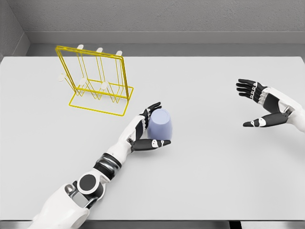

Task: Place the cup on the cup holder with both arms

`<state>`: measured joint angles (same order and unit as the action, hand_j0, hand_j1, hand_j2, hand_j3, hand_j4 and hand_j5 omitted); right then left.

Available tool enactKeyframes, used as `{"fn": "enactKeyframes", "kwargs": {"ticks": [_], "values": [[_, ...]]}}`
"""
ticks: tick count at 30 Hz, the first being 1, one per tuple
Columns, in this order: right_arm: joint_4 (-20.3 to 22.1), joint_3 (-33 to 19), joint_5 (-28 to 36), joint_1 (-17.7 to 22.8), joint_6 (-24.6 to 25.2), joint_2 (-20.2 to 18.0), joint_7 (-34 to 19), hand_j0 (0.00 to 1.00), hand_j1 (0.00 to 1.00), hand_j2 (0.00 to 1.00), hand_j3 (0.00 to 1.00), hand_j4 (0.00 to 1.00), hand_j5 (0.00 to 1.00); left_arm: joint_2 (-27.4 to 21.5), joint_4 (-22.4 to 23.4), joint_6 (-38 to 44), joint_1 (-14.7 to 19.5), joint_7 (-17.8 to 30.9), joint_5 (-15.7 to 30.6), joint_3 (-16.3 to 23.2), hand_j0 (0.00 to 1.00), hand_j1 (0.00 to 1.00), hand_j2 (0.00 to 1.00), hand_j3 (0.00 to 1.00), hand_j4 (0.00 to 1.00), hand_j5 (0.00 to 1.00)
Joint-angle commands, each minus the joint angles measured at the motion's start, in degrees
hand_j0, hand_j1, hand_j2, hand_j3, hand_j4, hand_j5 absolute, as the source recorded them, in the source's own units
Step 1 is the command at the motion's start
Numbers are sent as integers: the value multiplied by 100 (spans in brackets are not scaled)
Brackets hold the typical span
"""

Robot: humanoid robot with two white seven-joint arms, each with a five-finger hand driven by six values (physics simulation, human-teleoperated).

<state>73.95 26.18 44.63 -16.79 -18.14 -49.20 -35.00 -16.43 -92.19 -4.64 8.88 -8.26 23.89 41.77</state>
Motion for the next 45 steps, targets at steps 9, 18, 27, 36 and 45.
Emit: {"fn": "enactKeyframes", "kwargs": {"ticks": [9, 18, 27, 36, 45], "values": [[-12, -8, 37, 0, 3, -11, 0, 100, 100, 100, 100, 100, 100, 9, 52, -11, -9, 35, -104, 24, 56, 56, 56, 56, 56, 56], [-3, -8, 29, 0, 3, -11, 0, 100, 100, 100, 100, 100, 100, 9, 79, -11, -9, 26, -121, -3, 53, 53, 53, 53, 53, 53], [-12, -8, 37, 0, 3, -2, 0, 100, 100, 100, 100, 100, 100, -150, -458, -63, -53, 18, -51, -55, 53, 53, 53, 53, 53, 53], [-3, -8, 37, 0, 3, -11, 0, 100, 100, 100, 100, 100, 100, -571, -818, -98, 272, 18, 248, -47, 53, 53, 53, 53, 53, 53], [-3, -8, 29, 0, 3, -11, 0, 100, 100, 100, 100, 100, 100, -1046, -888, -301, 756, 35, 969, -20, 53, 53, 53, 53, 53, 53]]}}
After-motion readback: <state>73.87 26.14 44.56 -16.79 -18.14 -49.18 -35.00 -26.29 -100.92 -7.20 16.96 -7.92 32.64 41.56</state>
